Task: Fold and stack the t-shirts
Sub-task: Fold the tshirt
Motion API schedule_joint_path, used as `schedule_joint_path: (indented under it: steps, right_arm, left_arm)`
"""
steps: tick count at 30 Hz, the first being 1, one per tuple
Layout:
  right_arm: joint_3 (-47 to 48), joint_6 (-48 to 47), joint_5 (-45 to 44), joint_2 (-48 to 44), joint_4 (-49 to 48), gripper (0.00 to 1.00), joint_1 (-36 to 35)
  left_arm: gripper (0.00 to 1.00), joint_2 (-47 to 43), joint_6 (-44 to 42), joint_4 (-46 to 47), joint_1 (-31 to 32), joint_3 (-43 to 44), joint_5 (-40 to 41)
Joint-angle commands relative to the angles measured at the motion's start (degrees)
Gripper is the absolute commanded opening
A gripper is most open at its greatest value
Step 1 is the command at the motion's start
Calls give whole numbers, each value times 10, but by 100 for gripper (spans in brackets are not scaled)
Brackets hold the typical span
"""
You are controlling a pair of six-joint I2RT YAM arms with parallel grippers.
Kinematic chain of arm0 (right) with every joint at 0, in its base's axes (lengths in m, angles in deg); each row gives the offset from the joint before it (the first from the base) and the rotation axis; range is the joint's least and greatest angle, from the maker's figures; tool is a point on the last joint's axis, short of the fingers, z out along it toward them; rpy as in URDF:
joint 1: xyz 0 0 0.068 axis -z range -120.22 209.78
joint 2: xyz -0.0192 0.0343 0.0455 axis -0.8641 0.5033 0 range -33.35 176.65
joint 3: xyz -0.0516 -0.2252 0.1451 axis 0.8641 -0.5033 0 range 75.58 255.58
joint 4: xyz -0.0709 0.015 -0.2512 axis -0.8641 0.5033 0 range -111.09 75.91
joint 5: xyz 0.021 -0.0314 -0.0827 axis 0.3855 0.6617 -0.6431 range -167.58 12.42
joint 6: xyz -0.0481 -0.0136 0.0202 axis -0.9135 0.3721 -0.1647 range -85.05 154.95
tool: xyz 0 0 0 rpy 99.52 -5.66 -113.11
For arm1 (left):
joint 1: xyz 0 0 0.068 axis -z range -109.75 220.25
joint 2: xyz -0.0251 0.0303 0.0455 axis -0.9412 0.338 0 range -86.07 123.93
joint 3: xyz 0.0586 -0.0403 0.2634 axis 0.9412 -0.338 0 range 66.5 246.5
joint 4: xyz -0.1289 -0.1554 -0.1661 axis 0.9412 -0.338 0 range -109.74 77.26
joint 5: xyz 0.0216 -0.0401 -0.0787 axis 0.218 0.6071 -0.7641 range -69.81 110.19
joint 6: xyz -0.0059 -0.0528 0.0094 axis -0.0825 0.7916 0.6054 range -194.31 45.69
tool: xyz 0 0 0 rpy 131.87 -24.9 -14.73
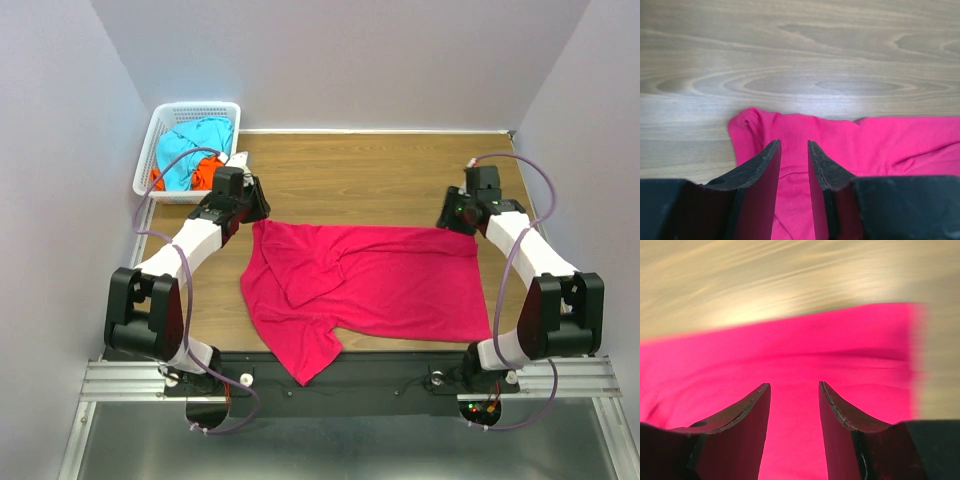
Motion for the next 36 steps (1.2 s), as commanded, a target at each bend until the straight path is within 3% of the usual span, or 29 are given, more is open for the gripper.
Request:
schedule_joint_path:
  steps: [1, 17, 26, 31, 36]
  right_arm:
    - [19, 24, -40, 25, 4, 49, 49]
    - [-16, 85, -69, 114, -71, 48, 135]
    - [-67, 92, -92, 43, -73, 48, 147]
    - [-43, 33, -10, 17, -73, 48, 134]
    - [-8, 11, -11, 29, -61, 48, 40]
  left_arm:
    - [40, 34, 5, 7, 10, 2, -15]
    - [37, 157, 25, 36, 18, 6, 22]
    - [37, 153, 29, 38, -5, -26, 31]
    - [37, 134, 23, 34, -6, -17, 31]
    - [46, 84, 11, 26, 4, -16, 32]
